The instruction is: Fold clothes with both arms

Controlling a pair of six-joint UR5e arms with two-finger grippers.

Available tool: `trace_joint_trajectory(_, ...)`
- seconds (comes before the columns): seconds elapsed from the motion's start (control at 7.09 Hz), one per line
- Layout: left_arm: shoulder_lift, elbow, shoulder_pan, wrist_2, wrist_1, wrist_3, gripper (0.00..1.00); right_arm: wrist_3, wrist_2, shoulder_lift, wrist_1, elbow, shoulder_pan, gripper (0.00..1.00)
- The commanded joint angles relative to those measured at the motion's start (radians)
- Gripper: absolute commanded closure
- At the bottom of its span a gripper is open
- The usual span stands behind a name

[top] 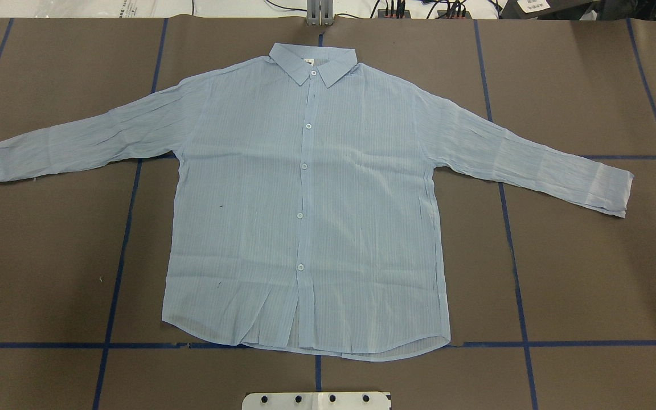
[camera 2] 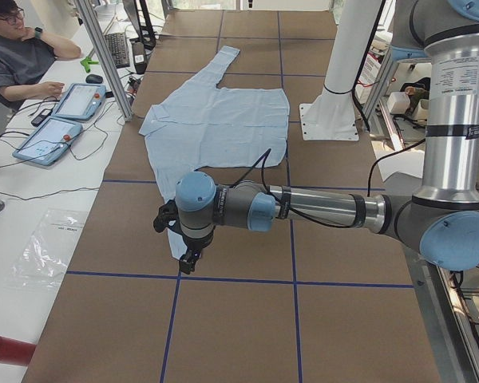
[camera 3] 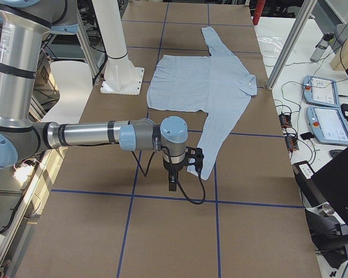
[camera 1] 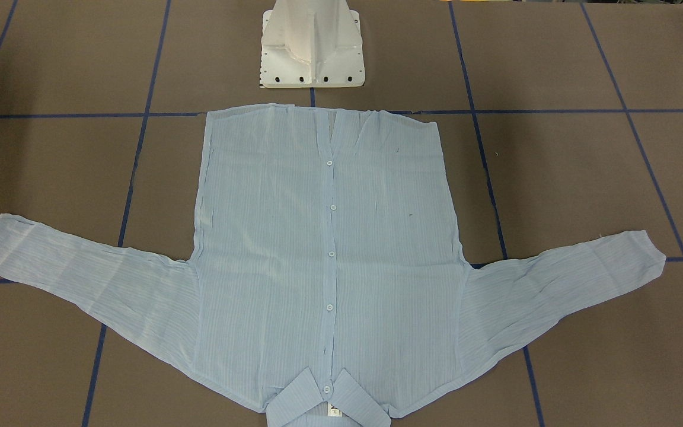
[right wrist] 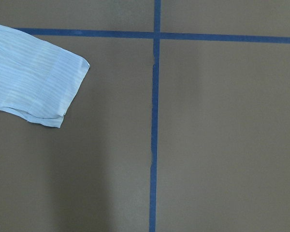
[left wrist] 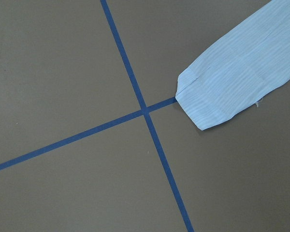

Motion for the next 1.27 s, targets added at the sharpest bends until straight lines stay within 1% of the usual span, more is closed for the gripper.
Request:
trace_joint_trajectory(0.0, -0.006, -0.012, -0.001, 0.001, -0.004, 0.000, 0.00, 0.001, 0.001, 0.002, 0.002, -0.002, 0.000, 0.00)
trace_joint_trajectory(0.14, -0.040, -0.020, 0.000, -0.001, -0.006, 0.001, 0.00, 0.001, 0.002, 0.031, 0.000, -0.008, 0.000, 0.00)
trace_joint_trajectory(0.28, -0.120, -0.020, 0.002, 0.001, -0.004, -0.003, 0.00, 0.002, 0.002, 0.063, 0.000, -0.029, 0.000, 0.00)
trace_joint_trajectory(0.56, -0.137, 0.009, 0.005, -0.007, -0.045, -0.008, 0.00, 0.050, 0.013, 0.186, 0.002, -0.132, -0.023, 0.00)
trace_joint_trajectory(0.71, -0.140, 0.009, 0.005, -0.011, -0.106, -0.008, 0.00, 0.164, 0.022, 0.233, 0.104, -0.207, -0.069, 0.00)
trace_joint_trajectory(0.99, -0.153, 0.014, 0.008, -0.013, -0.115, -0.008, 0.00, 0.553, 0.009, 0.309, 0.546, -0.435, -0.239, 0.00)
trace_joint_trajectory(1.13, -0.147, 0.014, 0.008, -0.013, -0.116, -0.008, 0.00, 0.682, -0.030, 0.330, 0.673, -0.503, -0.306, 0.02)
